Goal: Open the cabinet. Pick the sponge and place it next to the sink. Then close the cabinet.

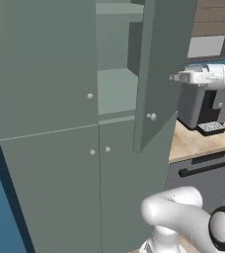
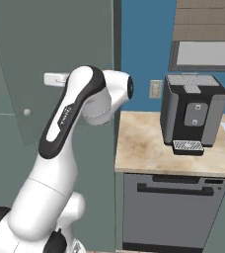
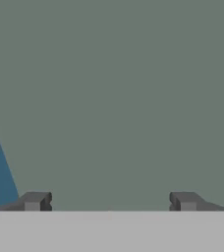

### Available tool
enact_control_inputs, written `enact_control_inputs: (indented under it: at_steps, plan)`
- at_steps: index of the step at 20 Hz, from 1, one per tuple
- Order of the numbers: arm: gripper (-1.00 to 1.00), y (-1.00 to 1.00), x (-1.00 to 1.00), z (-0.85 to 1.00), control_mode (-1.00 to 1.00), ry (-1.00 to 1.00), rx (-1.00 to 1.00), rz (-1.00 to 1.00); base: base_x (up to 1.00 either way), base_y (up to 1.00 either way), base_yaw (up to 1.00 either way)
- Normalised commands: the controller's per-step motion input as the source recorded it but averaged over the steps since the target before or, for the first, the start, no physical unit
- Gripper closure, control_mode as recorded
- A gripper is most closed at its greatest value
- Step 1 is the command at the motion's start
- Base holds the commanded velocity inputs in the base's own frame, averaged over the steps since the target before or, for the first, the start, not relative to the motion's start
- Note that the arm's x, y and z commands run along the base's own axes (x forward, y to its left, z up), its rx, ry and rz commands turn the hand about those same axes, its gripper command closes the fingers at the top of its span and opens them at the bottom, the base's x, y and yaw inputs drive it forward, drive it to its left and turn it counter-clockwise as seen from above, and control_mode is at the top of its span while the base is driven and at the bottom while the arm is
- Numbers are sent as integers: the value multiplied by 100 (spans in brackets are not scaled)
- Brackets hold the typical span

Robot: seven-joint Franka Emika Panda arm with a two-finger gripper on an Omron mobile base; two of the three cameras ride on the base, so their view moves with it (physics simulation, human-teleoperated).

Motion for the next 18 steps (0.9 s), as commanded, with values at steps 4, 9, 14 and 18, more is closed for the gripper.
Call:
enact_control_inputs:
  at_steps: [4,9,14,18]
  plan:
    - [-100,50,29,2,-100,0,0,-10,0,0,0]
    - [-100,53,15,2,-100,-1,0,-12,0,0,0]
    - [-100,84,22,0,-100,-6,0,-16,0,0,0]
    - [-100,96,35,0,-100,-6,0,-20,0,0,0]
